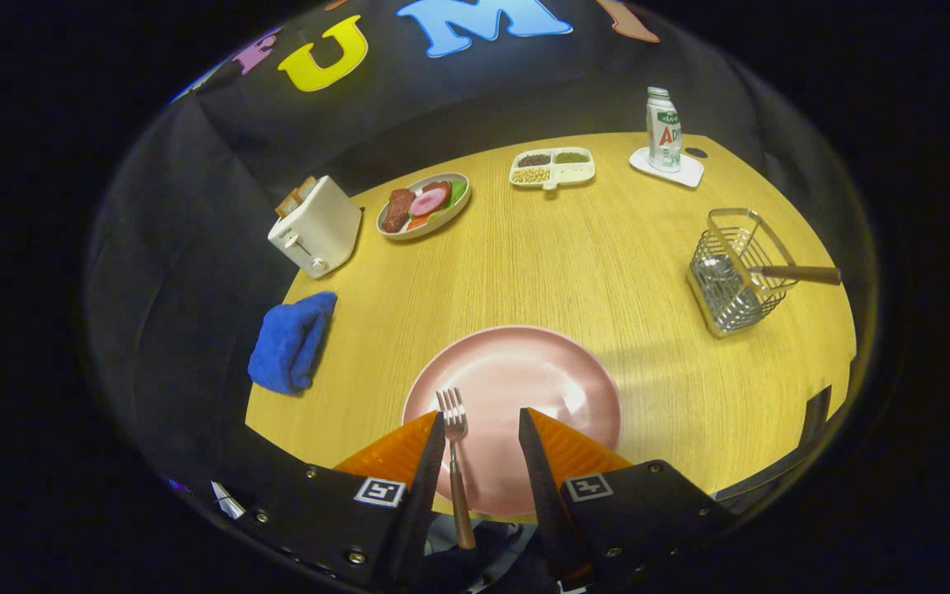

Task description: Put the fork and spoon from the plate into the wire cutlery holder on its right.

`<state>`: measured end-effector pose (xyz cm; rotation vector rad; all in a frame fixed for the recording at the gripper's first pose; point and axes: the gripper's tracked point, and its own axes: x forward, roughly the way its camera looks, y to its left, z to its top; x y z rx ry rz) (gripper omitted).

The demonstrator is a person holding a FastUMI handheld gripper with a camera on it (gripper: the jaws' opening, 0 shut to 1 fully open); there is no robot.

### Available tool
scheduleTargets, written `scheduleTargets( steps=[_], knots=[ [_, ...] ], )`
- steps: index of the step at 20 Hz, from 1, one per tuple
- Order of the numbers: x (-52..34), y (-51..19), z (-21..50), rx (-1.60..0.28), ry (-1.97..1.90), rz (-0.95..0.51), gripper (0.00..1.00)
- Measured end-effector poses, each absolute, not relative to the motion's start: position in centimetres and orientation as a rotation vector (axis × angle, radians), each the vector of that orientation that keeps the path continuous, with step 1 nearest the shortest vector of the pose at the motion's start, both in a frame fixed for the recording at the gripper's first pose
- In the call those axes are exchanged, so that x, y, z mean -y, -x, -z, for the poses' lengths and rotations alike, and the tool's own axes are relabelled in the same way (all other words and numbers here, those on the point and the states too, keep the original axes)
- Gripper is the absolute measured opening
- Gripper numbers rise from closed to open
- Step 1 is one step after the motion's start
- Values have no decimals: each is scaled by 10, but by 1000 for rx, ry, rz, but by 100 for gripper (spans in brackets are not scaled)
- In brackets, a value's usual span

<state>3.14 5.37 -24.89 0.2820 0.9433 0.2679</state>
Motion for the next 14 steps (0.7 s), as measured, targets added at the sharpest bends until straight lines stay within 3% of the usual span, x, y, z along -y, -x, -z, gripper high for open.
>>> scheduleTargets(
  steps=[13, 14],
  knots=[
    [-82, 6, 310, -1113, -144, -337, 56],
    [-83, 7, 314, -1122, -133, -342, 52]
  ],
)
